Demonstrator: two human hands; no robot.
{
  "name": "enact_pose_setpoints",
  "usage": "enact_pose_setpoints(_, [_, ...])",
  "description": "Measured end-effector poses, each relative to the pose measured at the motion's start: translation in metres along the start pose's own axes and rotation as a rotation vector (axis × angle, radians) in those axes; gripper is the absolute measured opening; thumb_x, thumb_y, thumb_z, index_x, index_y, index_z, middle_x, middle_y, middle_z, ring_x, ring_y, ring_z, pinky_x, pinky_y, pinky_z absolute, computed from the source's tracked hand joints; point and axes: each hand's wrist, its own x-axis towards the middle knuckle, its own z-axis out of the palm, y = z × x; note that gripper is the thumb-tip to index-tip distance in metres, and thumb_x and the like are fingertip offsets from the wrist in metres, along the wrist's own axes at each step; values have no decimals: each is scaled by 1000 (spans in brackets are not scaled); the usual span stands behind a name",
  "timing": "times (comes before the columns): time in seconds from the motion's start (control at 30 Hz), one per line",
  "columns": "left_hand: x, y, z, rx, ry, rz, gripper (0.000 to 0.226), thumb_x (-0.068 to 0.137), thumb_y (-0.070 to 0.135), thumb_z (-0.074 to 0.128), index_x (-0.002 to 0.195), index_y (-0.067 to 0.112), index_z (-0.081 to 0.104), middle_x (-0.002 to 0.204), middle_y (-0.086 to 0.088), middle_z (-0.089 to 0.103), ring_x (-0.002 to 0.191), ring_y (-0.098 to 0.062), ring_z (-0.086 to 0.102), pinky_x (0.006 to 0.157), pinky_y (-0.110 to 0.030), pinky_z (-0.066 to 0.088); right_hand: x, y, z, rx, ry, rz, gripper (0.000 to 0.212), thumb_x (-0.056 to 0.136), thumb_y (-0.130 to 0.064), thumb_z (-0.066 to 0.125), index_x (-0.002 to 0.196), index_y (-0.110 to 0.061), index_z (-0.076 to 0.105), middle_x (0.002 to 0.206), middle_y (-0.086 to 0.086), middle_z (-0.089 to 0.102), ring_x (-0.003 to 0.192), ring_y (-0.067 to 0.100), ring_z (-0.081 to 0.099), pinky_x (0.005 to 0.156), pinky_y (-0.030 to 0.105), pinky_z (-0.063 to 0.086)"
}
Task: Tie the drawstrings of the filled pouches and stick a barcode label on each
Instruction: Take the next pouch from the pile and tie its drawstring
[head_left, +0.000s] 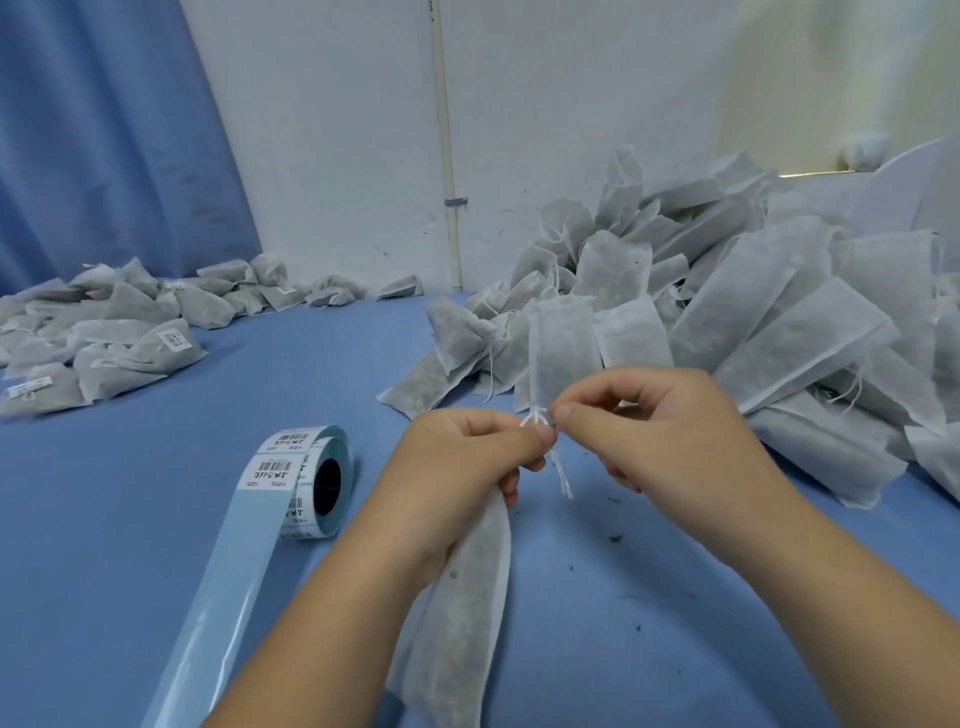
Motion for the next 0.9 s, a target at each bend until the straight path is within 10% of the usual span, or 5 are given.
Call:
enact_pose_setpoints(0.67, [-4,-2,8,499,49,194,24,88,25,71,65,35,72,52,21,56,50,3,46,49,-9,35,4,8,-1,-245,-57,163,11,77,-23,71,67,-21,74,63,0,71,65,25,71,59,40,58])
enact_pose_setpoints(0.9, [-4,3,4,312,40,115,23,91,31,66,71,23,76,55,14,63,47,-4,48,47,-8,37,5,8,-4,-207,6,85,14,78,-15,70,65,-18,72,61,-3,71,58,11,70,52,23,56])
